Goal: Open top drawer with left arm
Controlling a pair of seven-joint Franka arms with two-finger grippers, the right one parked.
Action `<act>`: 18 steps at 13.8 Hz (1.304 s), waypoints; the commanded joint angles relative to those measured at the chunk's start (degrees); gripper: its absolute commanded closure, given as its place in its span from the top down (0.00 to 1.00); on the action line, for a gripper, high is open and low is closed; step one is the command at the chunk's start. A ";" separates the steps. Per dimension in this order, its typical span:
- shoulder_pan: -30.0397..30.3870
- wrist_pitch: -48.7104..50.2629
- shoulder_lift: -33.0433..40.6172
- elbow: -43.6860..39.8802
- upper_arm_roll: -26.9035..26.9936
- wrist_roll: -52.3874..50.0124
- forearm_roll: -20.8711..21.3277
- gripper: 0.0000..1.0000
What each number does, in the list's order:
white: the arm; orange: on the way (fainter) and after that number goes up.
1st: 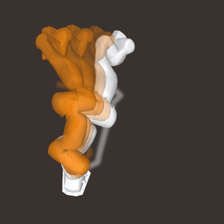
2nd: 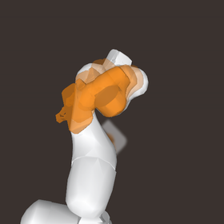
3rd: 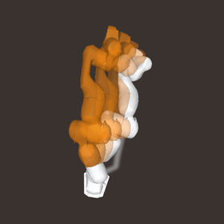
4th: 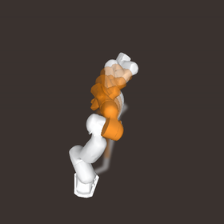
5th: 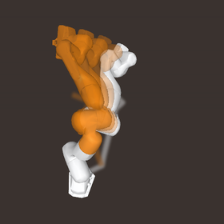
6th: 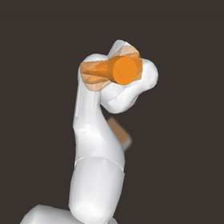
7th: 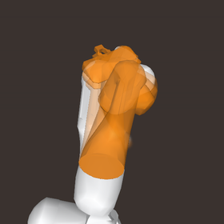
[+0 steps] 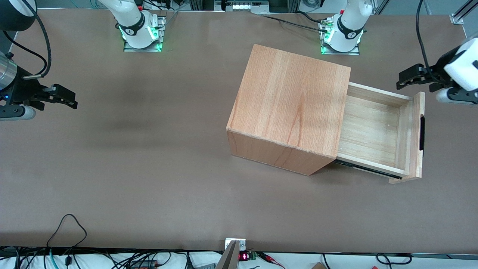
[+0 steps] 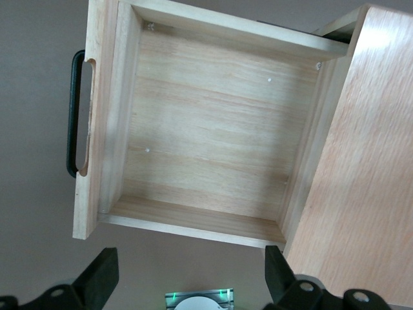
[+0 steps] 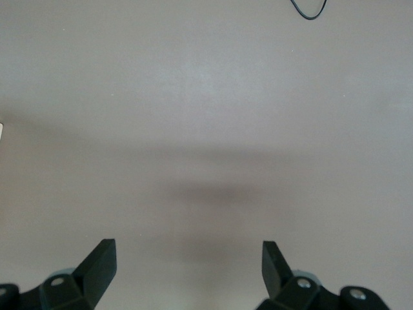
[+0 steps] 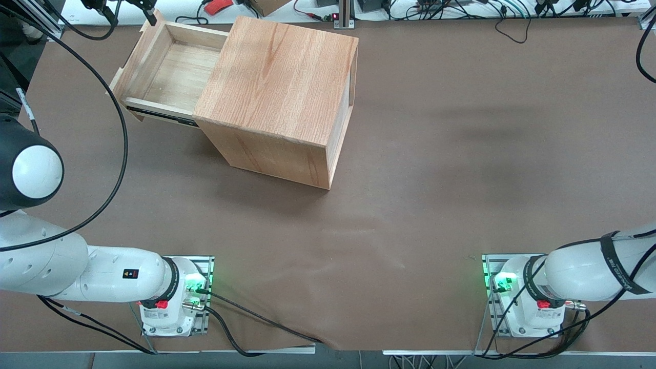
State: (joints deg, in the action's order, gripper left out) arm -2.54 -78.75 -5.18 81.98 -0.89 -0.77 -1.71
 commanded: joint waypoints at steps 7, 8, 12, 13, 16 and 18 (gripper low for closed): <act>-1.33 -5.61 4.65 7.56 1.16 -0.72 2.15 1.00; -1.33 -5.62 4.65 7.66 1.16 -0.72 2.15 1.00; -0.80 -5.71 3.86 7.49 1.07 -0.72 2.15 1.00; -0.72 -5.71 3.86 7.49 1.07 -0.63 2.15 1.00; -0.72 -5.45 3.95 7.58 1.16 -1.16 2.50 1.00; -0.72 -5.36 3.95 7.58 1.07 -1.16 2.68 1.00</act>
State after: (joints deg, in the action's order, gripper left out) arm -3.21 -83.42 -2.65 88.17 0.36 -1.53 -0.86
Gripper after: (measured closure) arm 0.000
